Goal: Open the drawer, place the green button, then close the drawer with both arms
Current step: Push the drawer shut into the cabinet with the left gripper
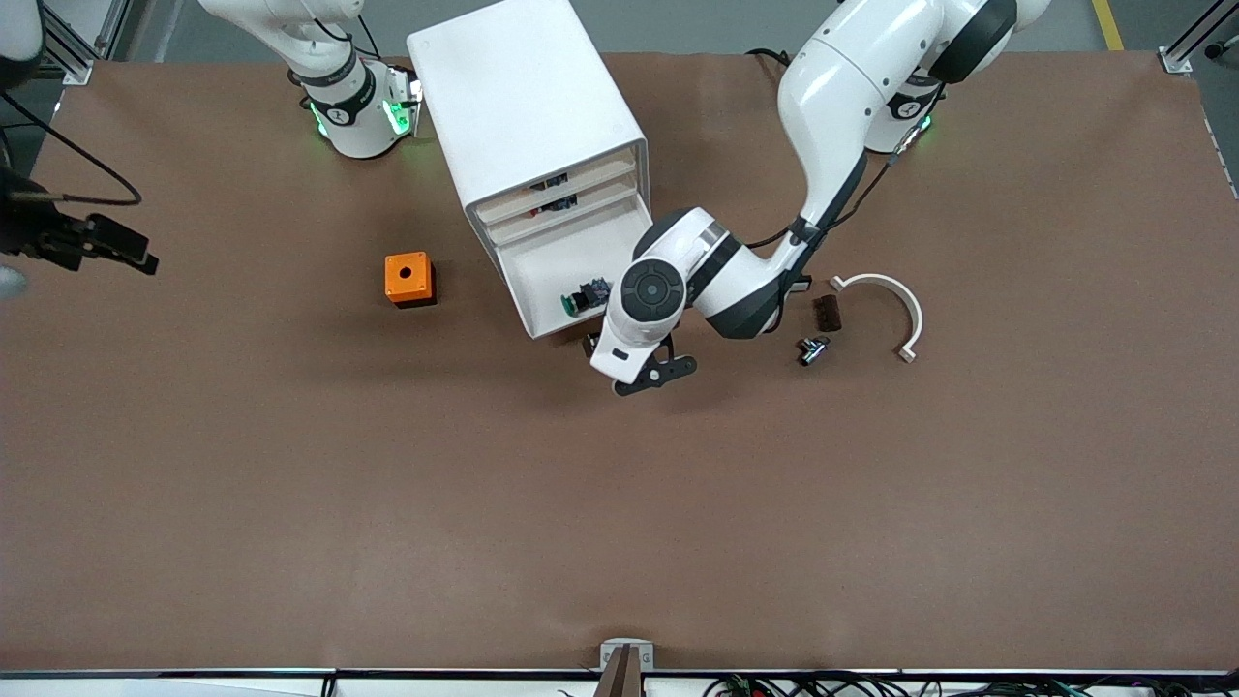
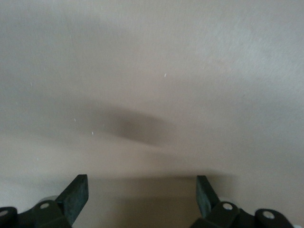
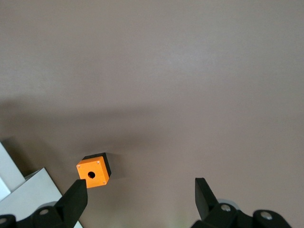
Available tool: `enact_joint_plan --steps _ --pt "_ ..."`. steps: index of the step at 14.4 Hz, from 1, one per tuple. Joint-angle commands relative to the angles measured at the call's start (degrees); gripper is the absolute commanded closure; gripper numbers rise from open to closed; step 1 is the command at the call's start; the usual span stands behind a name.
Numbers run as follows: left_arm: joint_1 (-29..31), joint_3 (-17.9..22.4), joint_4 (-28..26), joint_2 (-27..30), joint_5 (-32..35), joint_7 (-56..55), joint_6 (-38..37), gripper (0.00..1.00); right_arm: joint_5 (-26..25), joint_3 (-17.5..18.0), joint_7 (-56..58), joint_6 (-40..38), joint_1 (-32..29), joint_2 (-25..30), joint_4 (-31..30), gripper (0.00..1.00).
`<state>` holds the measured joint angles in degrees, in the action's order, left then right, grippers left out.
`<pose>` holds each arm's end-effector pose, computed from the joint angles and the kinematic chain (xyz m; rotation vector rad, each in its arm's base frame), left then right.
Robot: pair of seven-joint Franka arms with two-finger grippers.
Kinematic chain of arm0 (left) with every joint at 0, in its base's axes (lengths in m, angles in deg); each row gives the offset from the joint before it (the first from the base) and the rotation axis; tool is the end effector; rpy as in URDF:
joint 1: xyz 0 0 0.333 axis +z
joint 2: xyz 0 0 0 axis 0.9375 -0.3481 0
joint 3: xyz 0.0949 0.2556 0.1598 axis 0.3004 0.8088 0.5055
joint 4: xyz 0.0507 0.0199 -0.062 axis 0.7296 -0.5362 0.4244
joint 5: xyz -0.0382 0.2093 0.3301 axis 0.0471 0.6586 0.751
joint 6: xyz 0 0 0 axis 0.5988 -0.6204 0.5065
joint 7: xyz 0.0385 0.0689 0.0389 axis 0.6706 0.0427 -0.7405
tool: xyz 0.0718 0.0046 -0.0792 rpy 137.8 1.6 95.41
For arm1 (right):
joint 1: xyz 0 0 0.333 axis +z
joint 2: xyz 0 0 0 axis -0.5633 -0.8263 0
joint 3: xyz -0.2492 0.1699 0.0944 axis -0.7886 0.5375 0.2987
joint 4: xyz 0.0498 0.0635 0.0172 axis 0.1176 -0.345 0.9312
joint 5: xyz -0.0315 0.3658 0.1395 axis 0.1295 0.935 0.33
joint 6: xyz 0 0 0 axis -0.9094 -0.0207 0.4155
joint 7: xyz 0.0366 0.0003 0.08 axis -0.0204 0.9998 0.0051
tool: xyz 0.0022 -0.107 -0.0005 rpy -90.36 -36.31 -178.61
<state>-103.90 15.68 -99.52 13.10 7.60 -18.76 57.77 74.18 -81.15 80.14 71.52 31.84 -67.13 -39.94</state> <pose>0.5127 -0.5181 0.2415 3.0252 0.5117 -0.3441 0.5223 -0.0568 0.5973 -3.1148 0.1185 0.0535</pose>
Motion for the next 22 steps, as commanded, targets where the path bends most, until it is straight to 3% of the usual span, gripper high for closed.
enact_joint_plan --steps 1,10,22 --pt "-1.93 0.52 -1.68 0.83 1.35 -2.54 -0.05 0.00 -1.31 1.33 0.47 -1.15 -0.46 4.70 -1.07 0.00" --pt "-4.14 -1.76 -2.21 0.66 0.21 -7.81 -1.02 0.00 -1.66 1.51 0.29 -3.35 0.60 2.69 4.64 0.00" --pt "-4.22 -5.19 -3.00 -0.22 -14.03 -9.22 -1.46 0.00 -2.10 1.42 0.38 -3.35 0.78 1.28 6.31 0.00"
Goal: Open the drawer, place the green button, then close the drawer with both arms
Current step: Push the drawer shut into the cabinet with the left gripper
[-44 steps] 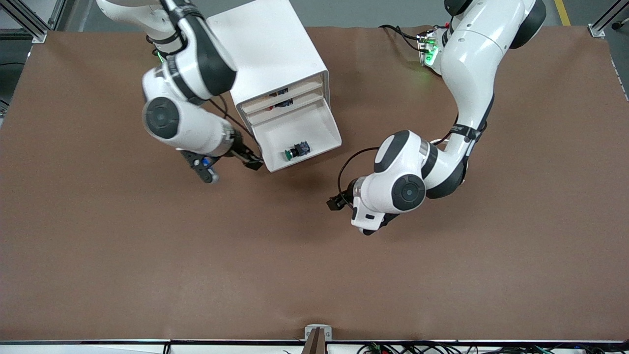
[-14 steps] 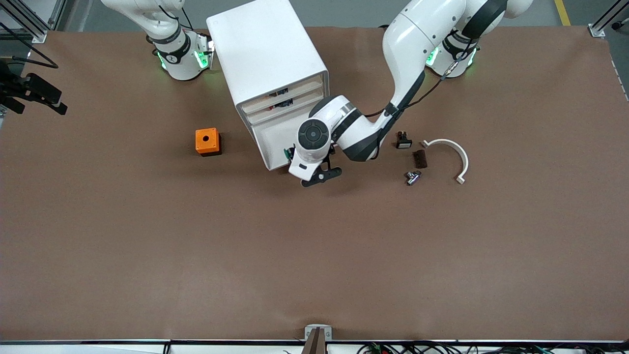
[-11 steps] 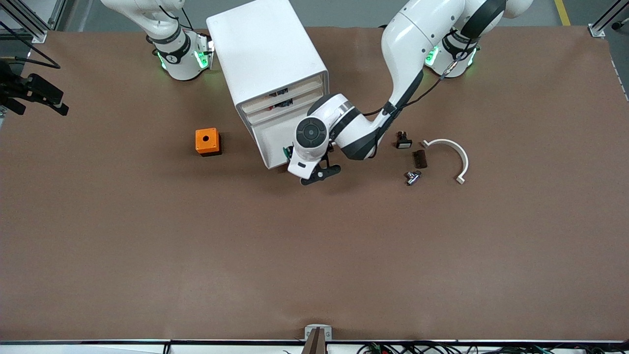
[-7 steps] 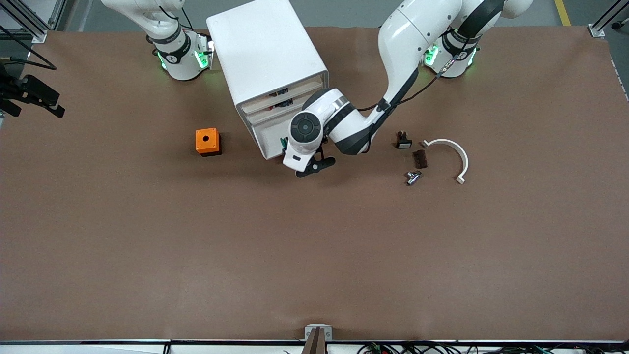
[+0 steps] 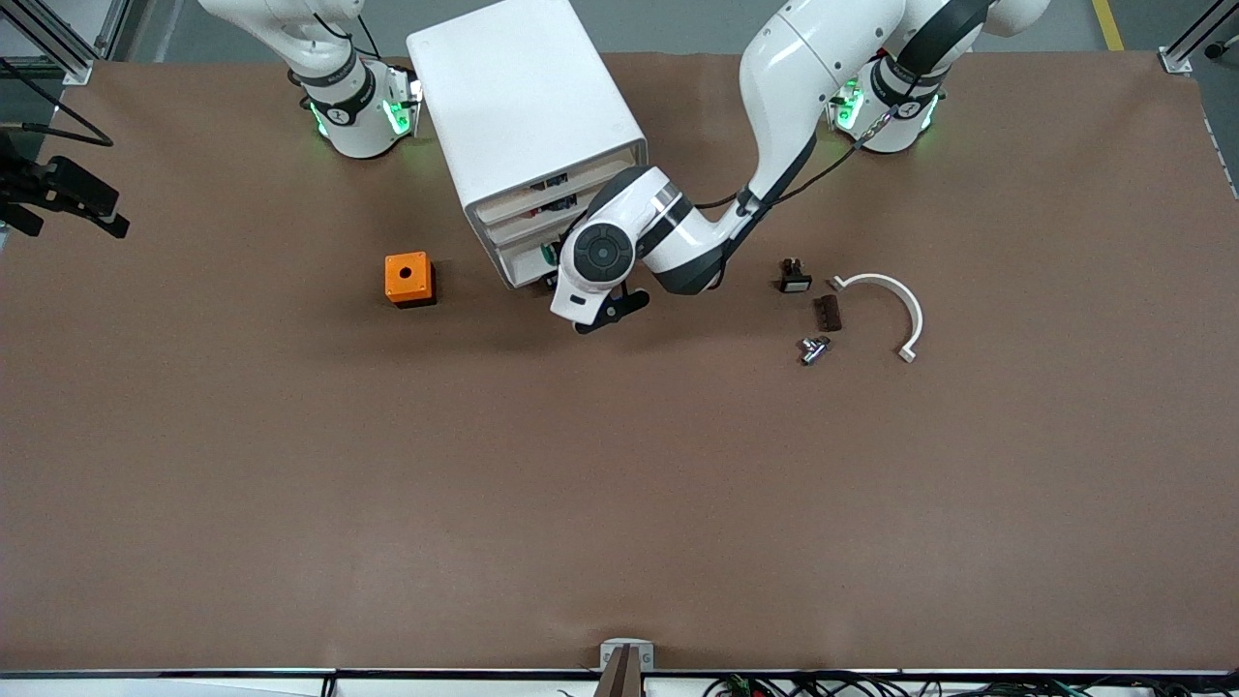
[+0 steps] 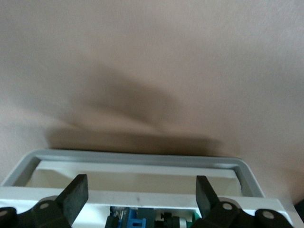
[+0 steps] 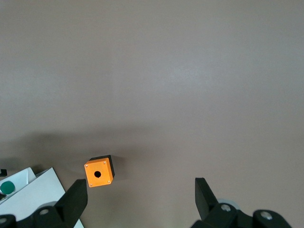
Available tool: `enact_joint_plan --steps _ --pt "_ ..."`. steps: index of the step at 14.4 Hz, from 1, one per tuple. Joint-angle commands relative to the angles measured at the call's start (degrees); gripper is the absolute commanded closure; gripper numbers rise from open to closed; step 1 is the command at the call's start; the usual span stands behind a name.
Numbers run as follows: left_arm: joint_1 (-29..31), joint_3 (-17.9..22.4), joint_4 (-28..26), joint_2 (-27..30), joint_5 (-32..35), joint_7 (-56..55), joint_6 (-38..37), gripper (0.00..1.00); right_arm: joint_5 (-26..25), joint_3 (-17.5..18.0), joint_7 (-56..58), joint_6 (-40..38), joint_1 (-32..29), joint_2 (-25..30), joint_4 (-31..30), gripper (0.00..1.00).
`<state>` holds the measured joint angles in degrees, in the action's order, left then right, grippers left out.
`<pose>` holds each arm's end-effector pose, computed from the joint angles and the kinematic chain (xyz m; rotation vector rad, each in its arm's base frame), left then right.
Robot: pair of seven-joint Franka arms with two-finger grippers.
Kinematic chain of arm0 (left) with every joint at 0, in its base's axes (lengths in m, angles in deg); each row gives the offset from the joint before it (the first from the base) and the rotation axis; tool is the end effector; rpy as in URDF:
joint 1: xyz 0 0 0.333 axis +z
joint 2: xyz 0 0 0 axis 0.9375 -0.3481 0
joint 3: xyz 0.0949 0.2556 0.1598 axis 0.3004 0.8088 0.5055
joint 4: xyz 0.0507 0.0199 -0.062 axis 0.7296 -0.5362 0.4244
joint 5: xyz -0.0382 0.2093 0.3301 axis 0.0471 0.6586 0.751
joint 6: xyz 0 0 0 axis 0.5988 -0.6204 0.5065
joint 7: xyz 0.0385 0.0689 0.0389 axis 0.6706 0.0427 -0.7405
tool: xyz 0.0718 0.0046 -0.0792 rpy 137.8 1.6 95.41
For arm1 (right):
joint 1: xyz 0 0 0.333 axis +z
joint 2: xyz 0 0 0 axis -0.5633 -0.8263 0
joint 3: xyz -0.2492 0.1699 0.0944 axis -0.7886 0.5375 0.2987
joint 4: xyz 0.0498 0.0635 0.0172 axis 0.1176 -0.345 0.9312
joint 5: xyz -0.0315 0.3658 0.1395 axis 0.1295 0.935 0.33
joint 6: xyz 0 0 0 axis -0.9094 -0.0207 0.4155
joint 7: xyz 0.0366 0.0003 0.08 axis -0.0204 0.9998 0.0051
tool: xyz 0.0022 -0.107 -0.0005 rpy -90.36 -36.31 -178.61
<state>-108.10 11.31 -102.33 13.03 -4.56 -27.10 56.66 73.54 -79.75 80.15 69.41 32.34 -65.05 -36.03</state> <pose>0.4189 -0.5812 0.2312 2.9053 0.6746 -0.7126 0.5118 -0.0397 0.6453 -3.1326 0.0656 -0.0507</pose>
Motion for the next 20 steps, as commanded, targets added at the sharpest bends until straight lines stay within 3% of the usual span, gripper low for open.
enact_joint_plan --steps 1,13,20 --pt "-0.03 -1.09 -0.20 -0.50 -3.00 -0.79 -0.35 0.00 -2.07 0.02 0.29 -1.33 0.27 -0.97 2.92 0.00" --pt "-0.29 -1.70 -0.20 -1.39 -7.76 0.09 -0.44 0.00 -1.73 0.02 -0.32 -1.24 0.18 -1.33 4.42 0.00" --pt "4.97 -0.47 1.82 1.77 0.22 0.52 -0.44 0.00 -1.90 0.11 0.46 -1.15 0.36 -1.94 4.59 0.00"
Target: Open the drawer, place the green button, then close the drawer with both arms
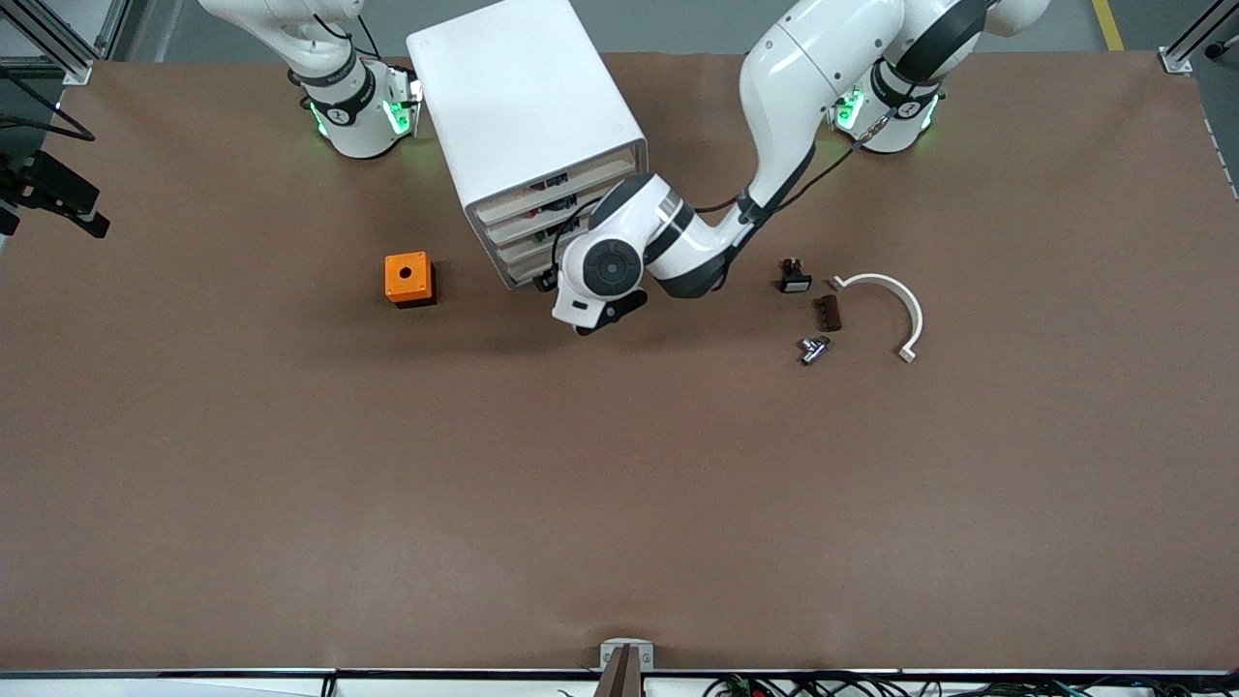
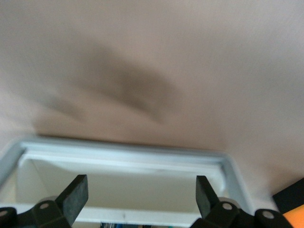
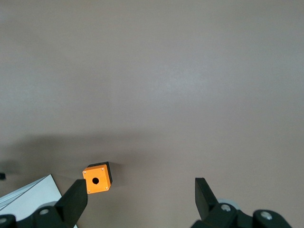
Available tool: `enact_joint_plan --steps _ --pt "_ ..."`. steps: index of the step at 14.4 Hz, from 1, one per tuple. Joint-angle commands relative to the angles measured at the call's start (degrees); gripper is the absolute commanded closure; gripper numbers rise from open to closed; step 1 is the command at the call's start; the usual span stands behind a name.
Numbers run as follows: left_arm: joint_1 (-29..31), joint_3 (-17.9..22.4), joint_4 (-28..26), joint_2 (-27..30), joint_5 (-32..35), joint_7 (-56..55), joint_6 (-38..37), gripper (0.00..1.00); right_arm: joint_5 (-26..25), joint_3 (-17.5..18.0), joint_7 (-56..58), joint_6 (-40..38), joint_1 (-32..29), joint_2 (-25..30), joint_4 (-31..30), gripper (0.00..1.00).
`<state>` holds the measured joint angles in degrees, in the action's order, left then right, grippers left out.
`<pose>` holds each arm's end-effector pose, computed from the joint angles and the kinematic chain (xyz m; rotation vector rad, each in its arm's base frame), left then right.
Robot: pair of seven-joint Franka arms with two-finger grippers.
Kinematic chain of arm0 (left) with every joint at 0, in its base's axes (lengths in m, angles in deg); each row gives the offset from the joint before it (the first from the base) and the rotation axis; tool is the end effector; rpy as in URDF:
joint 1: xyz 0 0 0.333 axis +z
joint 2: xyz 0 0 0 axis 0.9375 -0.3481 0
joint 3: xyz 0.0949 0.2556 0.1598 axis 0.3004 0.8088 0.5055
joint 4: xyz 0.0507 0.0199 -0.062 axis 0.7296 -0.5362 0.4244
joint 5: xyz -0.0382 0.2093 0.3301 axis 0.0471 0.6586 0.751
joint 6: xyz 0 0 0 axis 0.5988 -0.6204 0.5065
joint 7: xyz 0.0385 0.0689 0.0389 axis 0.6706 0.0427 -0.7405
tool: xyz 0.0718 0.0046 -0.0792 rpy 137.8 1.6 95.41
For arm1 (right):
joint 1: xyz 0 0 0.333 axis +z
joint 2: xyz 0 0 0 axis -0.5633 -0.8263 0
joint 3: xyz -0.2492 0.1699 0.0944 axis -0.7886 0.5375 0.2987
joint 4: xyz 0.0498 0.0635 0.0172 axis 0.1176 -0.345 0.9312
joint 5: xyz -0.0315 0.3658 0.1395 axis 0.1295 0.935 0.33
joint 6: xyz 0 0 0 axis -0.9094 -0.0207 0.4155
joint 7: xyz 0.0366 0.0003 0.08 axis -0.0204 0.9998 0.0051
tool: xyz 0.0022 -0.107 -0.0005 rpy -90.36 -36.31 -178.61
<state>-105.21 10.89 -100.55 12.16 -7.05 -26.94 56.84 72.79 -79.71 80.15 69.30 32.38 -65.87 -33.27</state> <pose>0.4502 -0.5672 0.2361 2.8228 0.7594 -0.7445 0.5163 -0.0407 0.6605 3.1318 -0.0641 0.0995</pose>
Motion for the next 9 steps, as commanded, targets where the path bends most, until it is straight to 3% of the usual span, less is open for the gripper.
enact_joint_plan --steps 1,4,9 --pt "3.67 -0.06 0.48 3.51 3.17 0.37 -0.79 0.00 -1.06 0.06 0.46 -0.95 0.23 -1.22 2.01 0.00" --pt "10.78 -0.06 0.58 10.61 4.13 2.63 -2.98 0.00 -0.62 -0.02 0.46 -1.04 -0.12 -1.30 1.93 0.00" --pt "20.80 -0.06 0.58 22.13 12.56 13.62 -15.63 0.00 -0.62 -0.11 5.74 -0.95 0.05 -1.22 1.93 0.00"
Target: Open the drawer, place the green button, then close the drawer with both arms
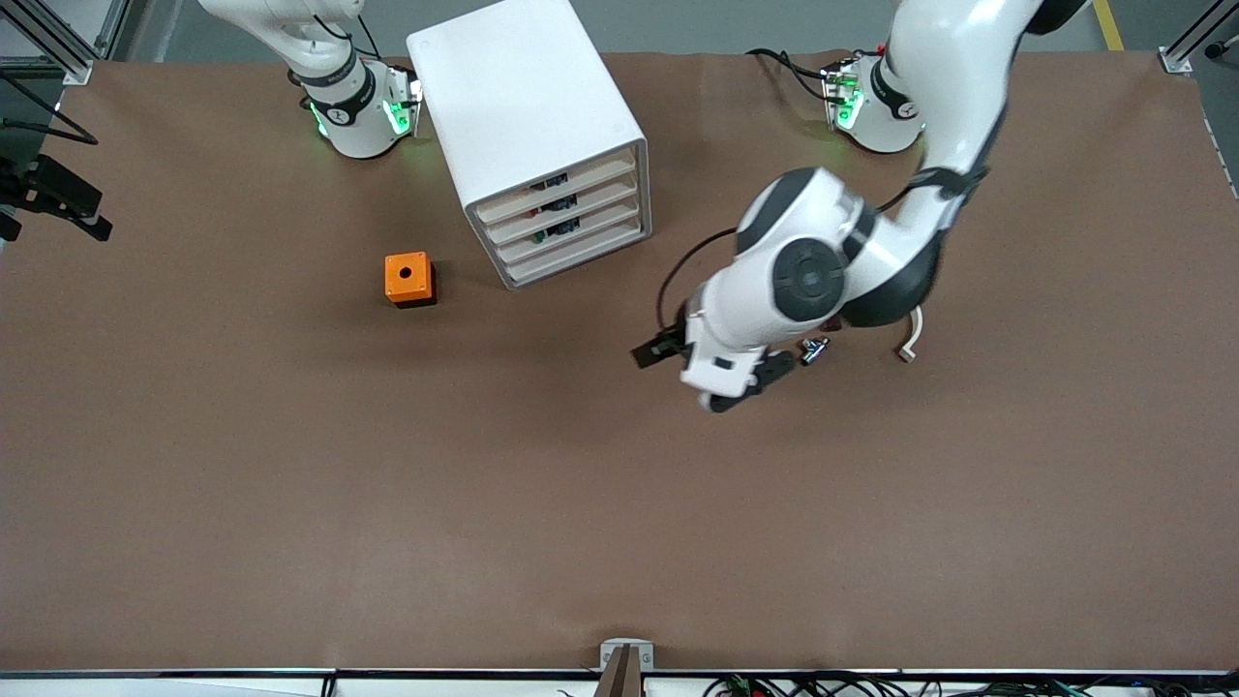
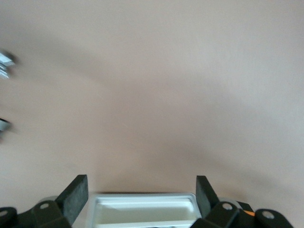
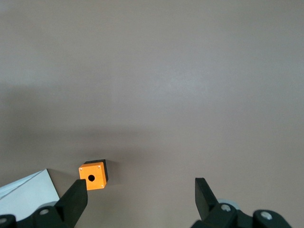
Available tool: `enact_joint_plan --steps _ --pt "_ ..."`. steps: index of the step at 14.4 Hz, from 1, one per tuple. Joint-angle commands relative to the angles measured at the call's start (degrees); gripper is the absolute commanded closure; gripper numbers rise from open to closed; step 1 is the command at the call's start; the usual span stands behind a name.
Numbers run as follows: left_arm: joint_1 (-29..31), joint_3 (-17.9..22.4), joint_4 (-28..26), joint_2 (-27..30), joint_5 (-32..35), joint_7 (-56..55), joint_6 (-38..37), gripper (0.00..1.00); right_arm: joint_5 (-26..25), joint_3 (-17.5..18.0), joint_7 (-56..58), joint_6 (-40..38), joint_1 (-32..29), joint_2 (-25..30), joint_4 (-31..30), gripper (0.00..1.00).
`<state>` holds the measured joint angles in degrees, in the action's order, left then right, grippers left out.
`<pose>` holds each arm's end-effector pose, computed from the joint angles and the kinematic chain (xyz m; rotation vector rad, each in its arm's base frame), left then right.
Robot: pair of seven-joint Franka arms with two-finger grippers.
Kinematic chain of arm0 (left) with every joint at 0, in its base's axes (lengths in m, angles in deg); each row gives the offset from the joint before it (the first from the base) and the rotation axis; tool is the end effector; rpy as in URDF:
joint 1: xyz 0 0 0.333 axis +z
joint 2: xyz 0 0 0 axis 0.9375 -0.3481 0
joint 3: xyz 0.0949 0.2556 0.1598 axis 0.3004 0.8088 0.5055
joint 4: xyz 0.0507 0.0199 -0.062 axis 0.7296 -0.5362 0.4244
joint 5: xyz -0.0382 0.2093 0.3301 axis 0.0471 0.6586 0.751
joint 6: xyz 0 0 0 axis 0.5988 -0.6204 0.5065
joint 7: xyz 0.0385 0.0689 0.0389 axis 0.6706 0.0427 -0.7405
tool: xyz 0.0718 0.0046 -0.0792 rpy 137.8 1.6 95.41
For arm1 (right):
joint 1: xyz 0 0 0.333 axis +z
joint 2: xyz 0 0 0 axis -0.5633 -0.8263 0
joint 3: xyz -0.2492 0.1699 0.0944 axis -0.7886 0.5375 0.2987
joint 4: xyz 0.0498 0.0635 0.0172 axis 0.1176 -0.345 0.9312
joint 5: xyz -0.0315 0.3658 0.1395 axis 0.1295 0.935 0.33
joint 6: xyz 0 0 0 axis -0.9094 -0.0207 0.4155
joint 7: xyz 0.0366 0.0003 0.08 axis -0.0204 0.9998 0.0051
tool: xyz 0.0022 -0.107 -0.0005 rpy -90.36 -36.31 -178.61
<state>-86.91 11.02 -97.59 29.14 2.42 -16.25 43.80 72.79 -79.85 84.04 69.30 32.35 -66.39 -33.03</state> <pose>0.5934 -0.3817 0.4443 2.8450 0.7164 -0.3259 0.5191 -0.0424 0.6578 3.1305 0.0375 0.0913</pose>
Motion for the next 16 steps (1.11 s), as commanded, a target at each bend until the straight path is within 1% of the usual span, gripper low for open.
enact_joint_plan --steps 1,4,7,9,10,12,14,16 --pt "4.95 -0.19 -2.39 7.10 3.45 6.69 -5.31 0.00 -0.45 0.12 2.02 -0.61 0.26 -0.78 1.68 0.00" --pt "13.21 -0.28 -2.39 12.11 3.28 19.87 -12.00 0.00 -0.36 0.21 2.11 -0.51 0.18 -0.78 1.77 0.00" --pt "20.07 -0.28 -2.47 14.40 2.75 32.97 -17.88 0.00 -0.36 -0.06 2.11 -0.52 -0.17 -0.60 1.68 0.00" --pt "21.67 -0.02 -2.74 15.55 3.10 38.86 -21.40 0.00 -0.18 -0.15 1.59 -0.34 -1.05 -0.69 1.68 0.00" --pt "21.50 1.73 -2.82 16.16 3.19 41.50 -22.46 0.00 -0.01 -0.23 1.50 0.10 -1.14 -0.69 1.51 0.00" --pt "20.19 6.47 -4.05 17.92 3.19 48.17 -23.35 0.00 0.08 -0.15 1.58 0.19 -1.41 -0.69 1.42 0.00" --pt "18.87 10.77 -7.72 20.98 3.19 53.02 -23.26 0.00 0.26 -0.15 1.93 0.10 -2.28 -0.69 1.42 0.00" --pt "17.46 15.00 -11.94 23.89 3.28 56.98 -22.22 0.00 1.48 -0.23 2.02 0.28 -2.98 -0.69 1.42 0.00"
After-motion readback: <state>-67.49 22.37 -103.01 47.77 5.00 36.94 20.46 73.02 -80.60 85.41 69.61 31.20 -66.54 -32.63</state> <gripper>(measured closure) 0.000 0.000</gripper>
